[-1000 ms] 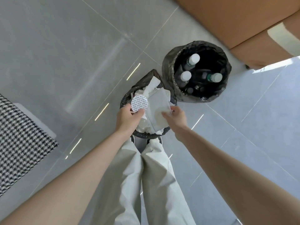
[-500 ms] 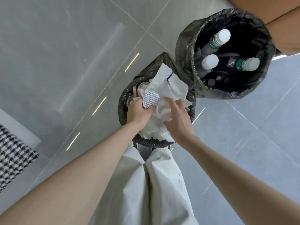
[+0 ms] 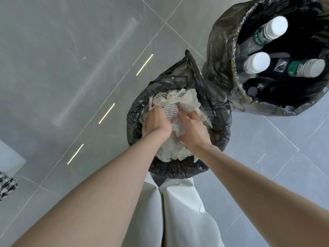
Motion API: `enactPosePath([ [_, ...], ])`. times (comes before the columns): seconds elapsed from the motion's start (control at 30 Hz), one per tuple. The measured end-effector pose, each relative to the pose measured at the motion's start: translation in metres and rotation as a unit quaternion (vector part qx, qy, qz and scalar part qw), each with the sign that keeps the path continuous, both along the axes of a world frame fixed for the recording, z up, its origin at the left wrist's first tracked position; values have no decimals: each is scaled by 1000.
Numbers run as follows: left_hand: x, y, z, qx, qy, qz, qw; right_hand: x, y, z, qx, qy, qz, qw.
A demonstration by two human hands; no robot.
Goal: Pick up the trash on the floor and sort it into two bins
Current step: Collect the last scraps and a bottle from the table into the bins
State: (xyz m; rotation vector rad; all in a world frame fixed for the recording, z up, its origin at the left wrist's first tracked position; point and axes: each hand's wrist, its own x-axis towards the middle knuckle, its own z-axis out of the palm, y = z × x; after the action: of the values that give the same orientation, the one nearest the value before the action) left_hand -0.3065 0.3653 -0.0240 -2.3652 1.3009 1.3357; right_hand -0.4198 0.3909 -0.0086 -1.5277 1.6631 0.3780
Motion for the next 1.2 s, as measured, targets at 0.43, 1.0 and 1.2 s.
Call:
enactPosePath([
  [0.43,-3,-10,-33,30,-21,-35,999,2,-6,-45,12,14,20,1000],
  [1.0,0,12,135,36,30,-43,998,-21,-1,113,67,-54,-163,983],
  [1.2,13,15,223,12,59,-37,998,-30,3,209,46,-67,-199,977],
])
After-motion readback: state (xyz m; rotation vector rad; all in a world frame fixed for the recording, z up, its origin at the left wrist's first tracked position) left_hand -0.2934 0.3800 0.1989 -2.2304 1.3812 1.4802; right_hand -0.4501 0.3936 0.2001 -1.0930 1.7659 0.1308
